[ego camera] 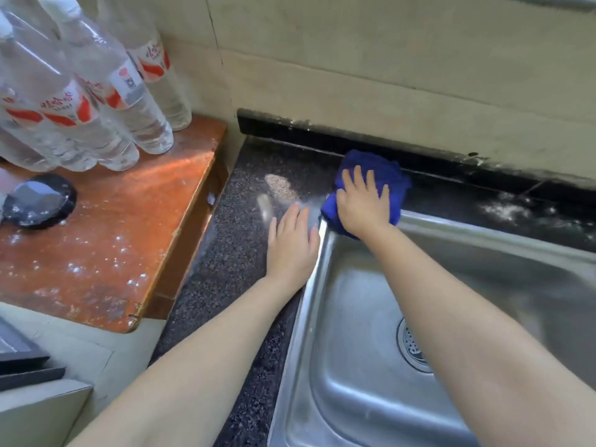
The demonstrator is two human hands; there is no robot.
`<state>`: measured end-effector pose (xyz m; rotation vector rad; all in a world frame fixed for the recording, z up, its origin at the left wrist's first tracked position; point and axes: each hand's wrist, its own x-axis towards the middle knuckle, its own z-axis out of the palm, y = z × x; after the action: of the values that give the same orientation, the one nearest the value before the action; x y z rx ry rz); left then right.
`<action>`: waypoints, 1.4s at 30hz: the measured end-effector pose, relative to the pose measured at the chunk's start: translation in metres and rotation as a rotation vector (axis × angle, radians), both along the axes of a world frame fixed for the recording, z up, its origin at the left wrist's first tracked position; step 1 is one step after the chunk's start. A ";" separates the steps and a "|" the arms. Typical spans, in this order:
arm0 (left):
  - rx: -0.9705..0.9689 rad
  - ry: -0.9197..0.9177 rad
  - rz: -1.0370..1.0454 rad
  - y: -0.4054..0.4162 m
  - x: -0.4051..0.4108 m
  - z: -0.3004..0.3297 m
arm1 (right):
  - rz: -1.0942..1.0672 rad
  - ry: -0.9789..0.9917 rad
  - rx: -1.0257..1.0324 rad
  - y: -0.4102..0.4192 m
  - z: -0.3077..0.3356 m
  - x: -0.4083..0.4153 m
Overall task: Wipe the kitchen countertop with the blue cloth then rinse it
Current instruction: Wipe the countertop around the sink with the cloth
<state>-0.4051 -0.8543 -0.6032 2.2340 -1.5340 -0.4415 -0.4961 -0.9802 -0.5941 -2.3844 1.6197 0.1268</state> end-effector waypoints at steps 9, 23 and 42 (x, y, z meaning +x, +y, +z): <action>0.008 -0.170 -0.114 -0.033 -0.025 -0.008 | 0.087 -0.039 0.041 -0.020 0.004 -0.131; -0.054 -0.408 -0.918 -0.156 -0.098 -0.007 | -0.213 0.045 -0.127 -0.035 -0.003 -0.161; -0.104 -0.499 -1.049 -0.172 -0.087 -0.010 | -0.894 0.095 0.065 -0.082 -0.003 -0.188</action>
<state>-0.4917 -1.0261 -0.6128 1.3295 -2.8538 -0.0446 -0.6836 -1.0621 -0.5967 -1.4239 2.4924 0.1134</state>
